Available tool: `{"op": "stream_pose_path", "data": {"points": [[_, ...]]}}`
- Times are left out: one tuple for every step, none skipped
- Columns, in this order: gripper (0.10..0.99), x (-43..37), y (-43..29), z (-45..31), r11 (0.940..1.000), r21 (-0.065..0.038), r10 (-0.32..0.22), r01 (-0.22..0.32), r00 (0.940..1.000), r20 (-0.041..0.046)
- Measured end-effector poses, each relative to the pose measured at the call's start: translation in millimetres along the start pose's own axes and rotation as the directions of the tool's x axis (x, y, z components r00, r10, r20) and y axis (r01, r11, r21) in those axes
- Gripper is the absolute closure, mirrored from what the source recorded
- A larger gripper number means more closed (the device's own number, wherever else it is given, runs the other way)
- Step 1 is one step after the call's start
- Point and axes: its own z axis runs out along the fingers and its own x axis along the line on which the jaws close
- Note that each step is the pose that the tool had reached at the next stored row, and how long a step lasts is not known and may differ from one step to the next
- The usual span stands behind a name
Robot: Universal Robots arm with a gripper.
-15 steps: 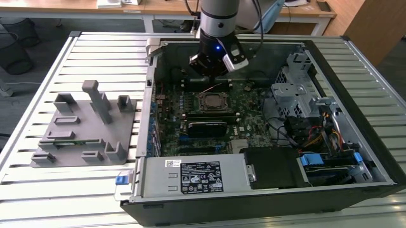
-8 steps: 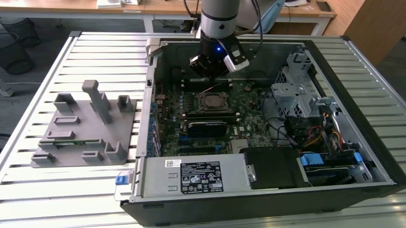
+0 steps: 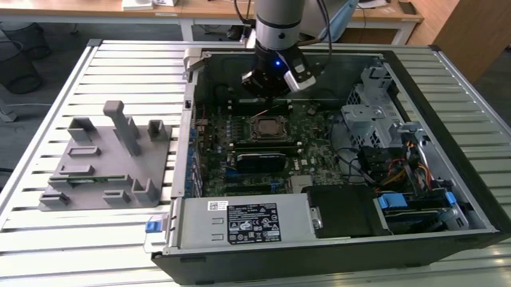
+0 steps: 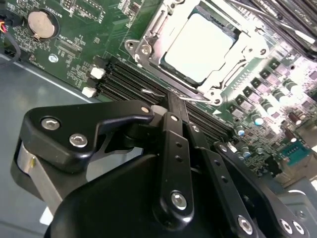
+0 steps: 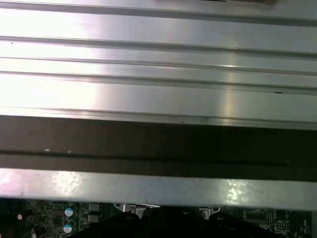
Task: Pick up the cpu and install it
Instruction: 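Install the first cpu locking lever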
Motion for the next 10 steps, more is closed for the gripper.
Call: {"op": "stream_pose_path", "data": {"points": [[0.98, -1.3, 0.0, 0.4, 1.0, 0.0, 0.0, 0.0, 1.0, 0.0001], [0.98, -2.6, 0.0, 0.7, 1.0, 0.0, 0.0, 0.0, 1.0, 0.0001], [0.98, -3.8, -0.1, 1.0, 1.0, 0.0, 0.0, 0.0, 1.0, 0.0001], [0.98, -5.1, -0.1, 1.3, 1.0, 0.0, 0.0, 0.0, 1.0, 0.0001], [0.98, -6.2, -0.2, 1.6, 1.0, 0.0, 0.0, 0.0, 1.0, 0.0001], [0.98, -7.3, -0.2, 2.1, 1.0, 0.0, 0.0, 0.0, 1.0, 0.0002], [0.98, -8.4, -0.3, 2.6, 1.0, 0.0, 0.0, 0.0, 1.0, 0.0002], [0.98, -9.4, -0.4, 3.1, 1.0, 0.0, 0.0, 0.0, 1.0, 0.0001], [0.98, -10.3, -0.5, 3.8, 1.0, 0.0, 0.0, 0.0, 1.0, 0.0001], [0.98, -11.0, -0.6, 4.8, 1.0, 0.0, 0.0, 0.0, 1.0, 0.0001]]}}
